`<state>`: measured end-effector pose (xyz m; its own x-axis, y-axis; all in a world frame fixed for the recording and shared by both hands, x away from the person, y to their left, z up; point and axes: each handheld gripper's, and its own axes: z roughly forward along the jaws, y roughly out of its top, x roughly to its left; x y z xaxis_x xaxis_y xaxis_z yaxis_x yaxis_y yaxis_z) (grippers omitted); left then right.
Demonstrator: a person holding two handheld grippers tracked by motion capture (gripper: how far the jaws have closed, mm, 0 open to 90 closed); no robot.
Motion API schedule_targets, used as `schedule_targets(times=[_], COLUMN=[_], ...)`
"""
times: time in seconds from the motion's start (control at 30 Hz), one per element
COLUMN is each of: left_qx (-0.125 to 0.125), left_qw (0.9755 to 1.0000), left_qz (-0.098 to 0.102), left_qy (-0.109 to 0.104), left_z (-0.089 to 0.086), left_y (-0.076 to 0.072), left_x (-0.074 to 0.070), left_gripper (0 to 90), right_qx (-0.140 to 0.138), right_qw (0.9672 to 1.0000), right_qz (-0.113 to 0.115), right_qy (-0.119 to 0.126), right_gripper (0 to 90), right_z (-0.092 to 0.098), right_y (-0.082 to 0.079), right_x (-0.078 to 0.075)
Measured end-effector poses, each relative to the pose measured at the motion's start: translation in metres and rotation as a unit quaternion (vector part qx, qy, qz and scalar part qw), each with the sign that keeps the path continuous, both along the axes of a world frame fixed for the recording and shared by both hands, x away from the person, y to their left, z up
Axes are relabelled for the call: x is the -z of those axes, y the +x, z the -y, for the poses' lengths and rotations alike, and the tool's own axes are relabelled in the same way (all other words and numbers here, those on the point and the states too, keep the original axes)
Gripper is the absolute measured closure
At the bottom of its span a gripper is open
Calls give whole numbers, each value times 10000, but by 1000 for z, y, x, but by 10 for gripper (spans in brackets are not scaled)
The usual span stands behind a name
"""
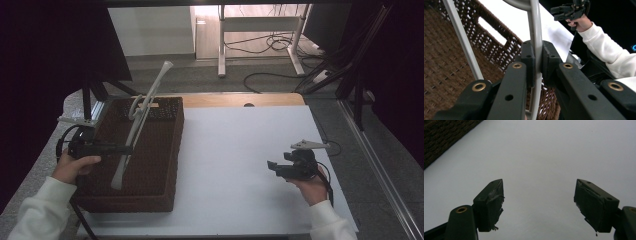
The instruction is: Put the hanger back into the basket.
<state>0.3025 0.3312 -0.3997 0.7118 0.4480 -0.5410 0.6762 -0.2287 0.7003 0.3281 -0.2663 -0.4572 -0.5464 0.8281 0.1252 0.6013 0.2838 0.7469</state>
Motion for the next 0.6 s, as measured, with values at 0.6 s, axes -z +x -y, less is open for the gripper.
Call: schedule_targets(times=[0.6], left_qx=[-100], left_qw=[9996], left_qz=[-198], left_qy=[185], left_z=[-14], left_y=[-6], left_x=[12], left_gripper=[822], right_qx=[13], right_qw=[10000], right_qz=[-15], right_qy=[3], right_gripper=[242], right_z=[1], right_y=[0], right_x=[0])
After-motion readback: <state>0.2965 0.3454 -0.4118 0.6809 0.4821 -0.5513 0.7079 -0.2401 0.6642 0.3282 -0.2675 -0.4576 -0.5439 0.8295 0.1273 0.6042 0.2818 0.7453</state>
